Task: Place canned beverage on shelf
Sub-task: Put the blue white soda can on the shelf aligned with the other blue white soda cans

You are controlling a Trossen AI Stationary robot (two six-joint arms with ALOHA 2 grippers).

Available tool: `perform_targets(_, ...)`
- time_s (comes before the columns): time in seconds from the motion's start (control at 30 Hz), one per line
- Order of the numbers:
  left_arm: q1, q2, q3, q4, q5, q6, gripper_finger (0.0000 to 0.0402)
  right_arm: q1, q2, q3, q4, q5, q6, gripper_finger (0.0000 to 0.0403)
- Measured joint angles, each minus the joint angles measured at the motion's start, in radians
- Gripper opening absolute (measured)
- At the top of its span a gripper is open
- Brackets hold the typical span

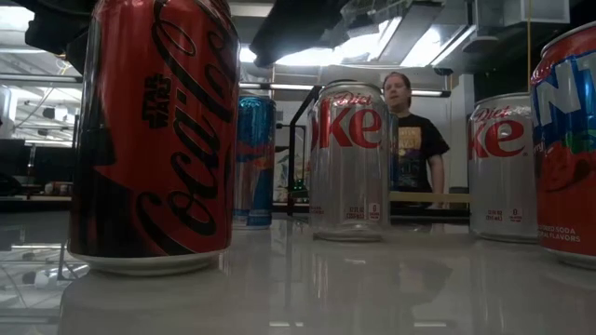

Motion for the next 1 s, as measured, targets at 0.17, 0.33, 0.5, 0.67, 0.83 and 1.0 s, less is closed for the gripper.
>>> perform_targets(0.17,0.000,0.000,0.000,0.000,0.000,0.000,0.0213,0.000,0.015,0.000,0.000,-0.016,0.007,0.0342)
perform_targets(0.33,0.000,0.000,0.000,0.005,0.000,0.000,0.0213,-0.002,0.045,-0.001,0.009,-0.023,-0.001,0.0342)
perform_targets(0.5,0.000,0.000,0.000,0.005,0.002,0.000,0.0213,-0.021,0.056,-0.001,0.013,-0.024,-0.001,0.0342)
perform_targets(0.67,0.000,0.000,0.000,0.007,0.005,0.000,0.0213,-0.051,0.070,0.000,0.011,-0.060,0.007,0.0342)
perform_targets(0.83,0.000,0.000,0.000,0.007,0.006,0.000,0.0213,-0.063,0.098,0.000,0.013,-0.120,0.009,0.0342)
perform_targets(1.0,0.000,0.000,0.000,0.007,0.007,0.000,0.0213,-0.060,0.126,0.000,-0.001,-0.125,0.000,0.0342)
